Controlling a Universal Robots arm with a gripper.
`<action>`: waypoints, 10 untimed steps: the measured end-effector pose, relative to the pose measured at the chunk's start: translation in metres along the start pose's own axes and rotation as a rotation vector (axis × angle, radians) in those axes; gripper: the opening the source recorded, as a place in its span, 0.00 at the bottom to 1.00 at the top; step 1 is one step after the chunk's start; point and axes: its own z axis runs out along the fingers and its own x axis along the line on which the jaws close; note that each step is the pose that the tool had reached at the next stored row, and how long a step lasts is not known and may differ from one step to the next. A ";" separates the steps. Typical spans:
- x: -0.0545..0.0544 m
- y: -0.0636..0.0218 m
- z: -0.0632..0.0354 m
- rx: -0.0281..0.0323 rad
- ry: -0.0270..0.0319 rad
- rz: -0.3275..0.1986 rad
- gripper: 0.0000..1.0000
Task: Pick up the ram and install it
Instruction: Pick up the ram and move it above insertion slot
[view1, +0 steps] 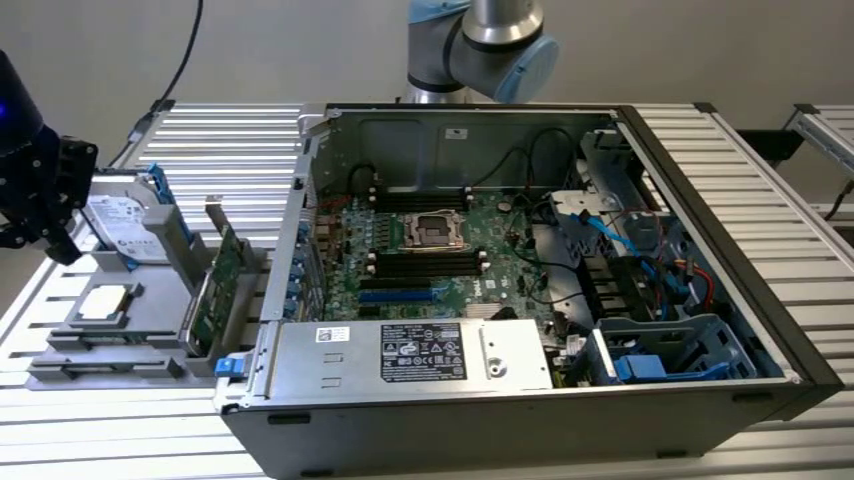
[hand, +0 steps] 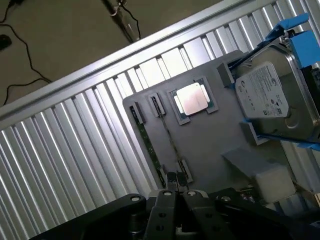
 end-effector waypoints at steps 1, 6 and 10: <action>0.000 0.0000 0.0005 0.0011 0.0009 -0.018 0.11; 0.000 -0.0002 0.0034 0.0071 0.0047 -0.108 0.11; 0.000 -0.0003 0.0057 0.0119 0.0077 -0.182 0.11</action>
